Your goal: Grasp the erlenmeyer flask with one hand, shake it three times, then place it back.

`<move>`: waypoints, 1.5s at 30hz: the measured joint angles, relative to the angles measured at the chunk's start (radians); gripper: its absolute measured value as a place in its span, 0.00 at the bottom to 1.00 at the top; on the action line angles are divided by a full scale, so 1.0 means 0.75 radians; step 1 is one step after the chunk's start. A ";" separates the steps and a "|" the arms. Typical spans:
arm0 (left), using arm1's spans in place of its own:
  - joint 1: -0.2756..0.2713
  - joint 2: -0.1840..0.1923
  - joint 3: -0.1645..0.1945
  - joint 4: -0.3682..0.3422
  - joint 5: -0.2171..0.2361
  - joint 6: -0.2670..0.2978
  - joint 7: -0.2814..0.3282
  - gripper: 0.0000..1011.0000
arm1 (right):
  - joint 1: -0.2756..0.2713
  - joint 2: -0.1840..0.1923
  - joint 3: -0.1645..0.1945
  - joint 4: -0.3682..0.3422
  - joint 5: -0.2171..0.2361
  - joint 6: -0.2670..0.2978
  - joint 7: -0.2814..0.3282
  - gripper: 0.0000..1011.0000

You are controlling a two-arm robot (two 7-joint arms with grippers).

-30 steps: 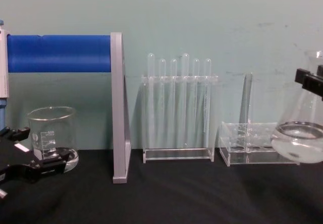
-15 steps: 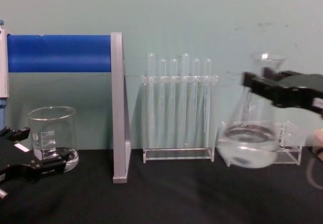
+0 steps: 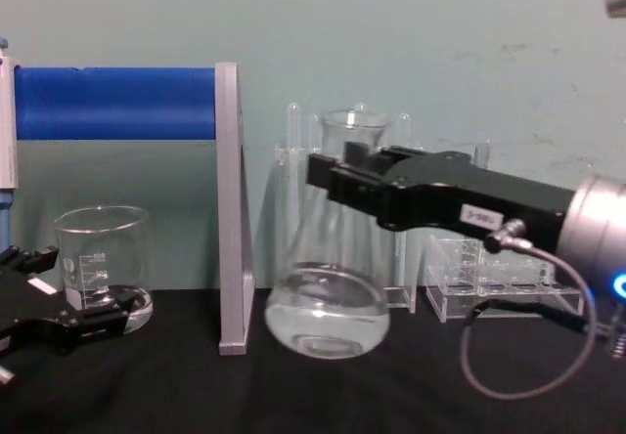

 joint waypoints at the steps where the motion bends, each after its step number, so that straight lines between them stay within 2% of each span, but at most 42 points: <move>1: 0.000 0.000 0.000 0.000 0.000 0.000 0.000 0.99 | 0.003 -0.001 -0.007 0.002 0.003 -0.001 0.004 0.44; 5: 0.000 0.000 0.000 0.000 0.000 0.000 0.000 0.99 | 0.014 0.000 -0.026 0.007 0.017 -0.010 0.008 0.45; 8: 0.000 0.000 0.000 0.000 0.000 0.000 0.000 0.99 | 0.012 0.007 -0.021 0.004 0.022 -0.015 -0.014 0.45; 15: 0.000 0.000 0.000 0.000 0.000 0.000 0.000 0.99 | -0.021 0.035 0.036 -0.023 0.022 -0.021 -0.102 0.45; 20: 0.000 0.000 0.000 0.000 0.000 0.000 0.000 0.99 | -0.077 0.064 0.122 -0.062 0.008 -0.023 -0.204 0.45; 21: 0.000 0.000 0.000 0.000 0.000 0.000 0.000 0.99 | -0.098 0.072 0.153 -0.076 0.002 -0.023 -0.236 0.44; 29: 0.000 0.000 0.000 0.000 0.000 0.000 0.000 0.99 | -0.199 0.095 0.296 -0.140 -0.034 -0.012 -0.373 0.45; 36: 0.000 0.000 0.000 0.000 0.000 0.000 0.000 0.99 | -0.240 0.092 0.356 -0.163 -0.057 -0.001 -0.409 0.45; 40: 0.000 0.000 0.000 0.000 0.000 0.000 0.000 0.99 | -0.239 0.085 0.362 -0.161 -0.064 0.000 -0.402 0.45; 45: 0.000 0.000 0.000 0.000 0.000 0.000 0.000 0.99 | -0.206 0.064 0.343 -0.128 -0.071 0.002 -0.342 0.45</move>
